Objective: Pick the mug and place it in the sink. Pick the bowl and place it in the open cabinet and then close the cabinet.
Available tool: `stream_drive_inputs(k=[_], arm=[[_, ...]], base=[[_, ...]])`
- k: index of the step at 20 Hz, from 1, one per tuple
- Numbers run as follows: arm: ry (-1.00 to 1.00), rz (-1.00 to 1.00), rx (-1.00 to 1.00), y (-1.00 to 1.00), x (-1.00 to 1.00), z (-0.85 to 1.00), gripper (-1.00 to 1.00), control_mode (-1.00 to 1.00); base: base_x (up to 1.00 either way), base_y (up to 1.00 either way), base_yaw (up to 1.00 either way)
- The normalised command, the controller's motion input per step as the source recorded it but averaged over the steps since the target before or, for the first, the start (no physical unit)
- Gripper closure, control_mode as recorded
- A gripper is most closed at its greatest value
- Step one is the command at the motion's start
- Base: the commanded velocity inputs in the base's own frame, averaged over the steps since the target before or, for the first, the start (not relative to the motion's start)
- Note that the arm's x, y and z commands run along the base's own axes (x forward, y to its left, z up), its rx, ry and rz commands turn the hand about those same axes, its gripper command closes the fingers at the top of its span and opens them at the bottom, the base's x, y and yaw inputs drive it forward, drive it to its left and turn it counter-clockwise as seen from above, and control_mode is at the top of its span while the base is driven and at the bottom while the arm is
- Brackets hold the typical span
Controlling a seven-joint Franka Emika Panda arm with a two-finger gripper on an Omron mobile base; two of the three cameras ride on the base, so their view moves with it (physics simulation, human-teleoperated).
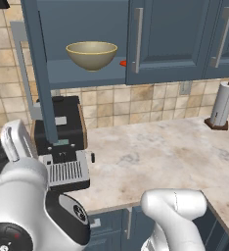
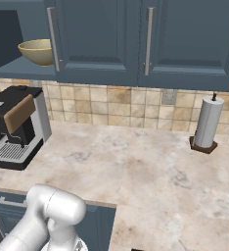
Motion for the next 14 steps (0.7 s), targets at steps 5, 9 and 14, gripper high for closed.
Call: stream_drive_inputs(k=[5, 9, 14], arm=[[0.00, -0.03, 0.00, 0.14, 0.29, 0.00, -1.00, -1.00], [-0.02, -0.04, 0.00, 0.04, 0.26, 0.00, -1.00, -1.00], [-0.06, -0.10, 0.00, 0.00, 0.22, -0.01, -1.00, -1.00]], base=[[0.00, 0.00, 0.00], [0.00, 0.00, 0.00], [0.00, 0.00, 0.00]])
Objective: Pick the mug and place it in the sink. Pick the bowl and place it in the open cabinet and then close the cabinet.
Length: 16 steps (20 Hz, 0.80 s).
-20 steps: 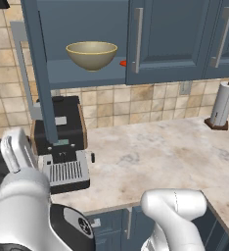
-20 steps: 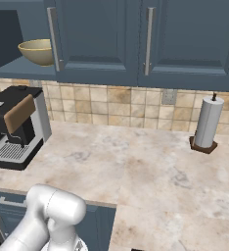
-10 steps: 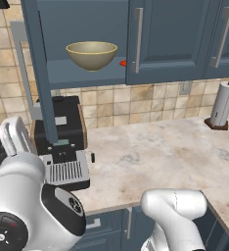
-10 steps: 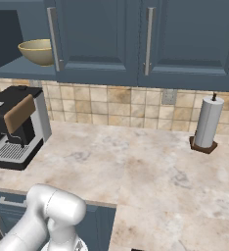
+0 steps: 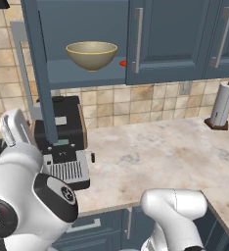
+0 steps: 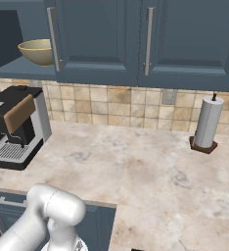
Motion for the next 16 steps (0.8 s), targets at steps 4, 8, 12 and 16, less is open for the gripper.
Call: stream_drive_inputs(k=[4, 8, 12, 16], arm=[[-0.11, -0.14, -0.01, 0.02, 0.01, 0.00, -1.00, -1.00], [-0.17, -0.16, -0.02, 0.08, -0.01, 0.00, -1.00, -1.00], [-0.18, -0.20, -0.01, 0.00, -0.06, 0.00, -1.00, -1.00], [-0.10, -0.19, 0.00, 0.00, 0.00, 0.00, -1.00, -1.00]], base=[[0.00, 0.00, 0.00], [0.00, 0.00, 0.00], [0.00, 0.00, 0.00], [0.00, 0.00, 0.00]])
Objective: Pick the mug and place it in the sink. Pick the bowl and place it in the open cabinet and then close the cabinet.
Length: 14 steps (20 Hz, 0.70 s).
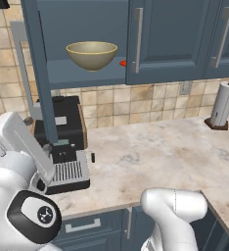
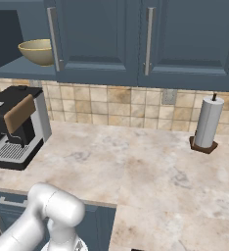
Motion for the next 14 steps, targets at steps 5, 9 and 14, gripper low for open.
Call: stream_drive_inputs(k=[5, 9, 14], arm=[[-0.02, -0.17, 0.00, 0.00, 0.09, -0.08, -1.00, -1.00], [0.00, -0.15, 0.01, 0.10, 0.26, -0.27, -1.00, -1.00], [0.00, -0.15, 0.01, -0.10, 0.14, -0.04, -1.00, -1.00]], base=[[0.00, 0.00, 0.00], [0.00, 0.00, 0.00], [0.00, 0.00, 0.00]])
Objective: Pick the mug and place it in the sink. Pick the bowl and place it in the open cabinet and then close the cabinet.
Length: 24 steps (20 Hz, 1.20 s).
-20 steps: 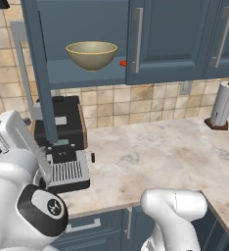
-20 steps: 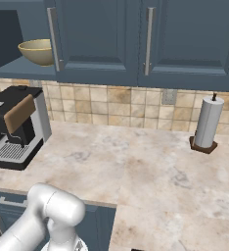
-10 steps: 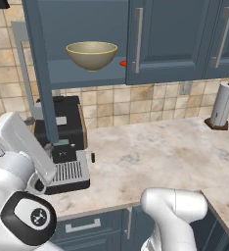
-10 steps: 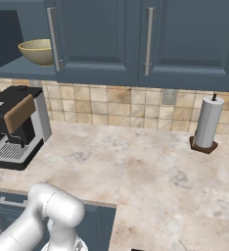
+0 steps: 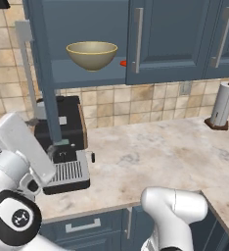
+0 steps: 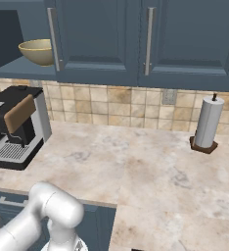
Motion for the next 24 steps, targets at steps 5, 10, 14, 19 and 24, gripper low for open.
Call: stream_drive_inputs(k=[5, 10, 14, 19, 24], arm=[[0.06, -0.15, 0.06, -0.43, 0.47, 0.01, -1.00, -1.00], [0.06, -0.13, 0.09, -0.53, 0.41, 0.12, -1.00, -1.00], [0.04, -0.08, 0.11, -0.60, 0.42, 0.16, -1.00, -1.00], [0.02, -0.04, 0.10, -0.57, 0.48, 0.23, -1.00, -1.00], [0.03, -0.01, 0.12, -0.61, 0.40, 0.16, -1.00, -1.00]], base=[[0.00, 0.00, 0.00], [0.00, 0.00, 0.00], [0.00, 0.00, 0.00], [0.00, 0.00, 0.00], [0.00, 0.00, 0.00]])
